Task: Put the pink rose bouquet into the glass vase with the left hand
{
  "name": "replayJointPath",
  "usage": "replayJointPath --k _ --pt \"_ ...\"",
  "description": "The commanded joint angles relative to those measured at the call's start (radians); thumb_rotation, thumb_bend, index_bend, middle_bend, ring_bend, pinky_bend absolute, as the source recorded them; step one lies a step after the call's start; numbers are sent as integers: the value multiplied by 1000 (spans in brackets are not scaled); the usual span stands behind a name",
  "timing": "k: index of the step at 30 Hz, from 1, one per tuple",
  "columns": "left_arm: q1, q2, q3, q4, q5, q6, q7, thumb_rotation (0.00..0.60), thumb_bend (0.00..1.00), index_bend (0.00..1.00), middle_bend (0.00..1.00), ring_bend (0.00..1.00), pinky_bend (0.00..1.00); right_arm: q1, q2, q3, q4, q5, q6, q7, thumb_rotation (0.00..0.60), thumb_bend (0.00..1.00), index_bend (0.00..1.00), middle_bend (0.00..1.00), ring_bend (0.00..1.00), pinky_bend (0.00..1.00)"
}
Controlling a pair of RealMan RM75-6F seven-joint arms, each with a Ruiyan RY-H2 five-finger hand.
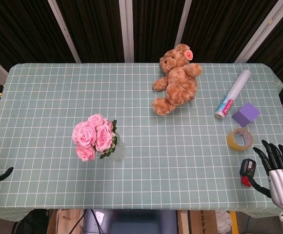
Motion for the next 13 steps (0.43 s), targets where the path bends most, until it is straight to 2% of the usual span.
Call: replayJointPath --k 1,13 --pt "0 -7 -8 13 9 -19 -25 600 156 81 16 0 81 4 2 -5 -1 -4 -9 -8 600 204 187 80 86 0" --pt "5 -17 -49 46 5 -37 -93 600 156 80 19 0 81 5 2 -13 -25 3 -26 -41 600 204 187 80 86 0"
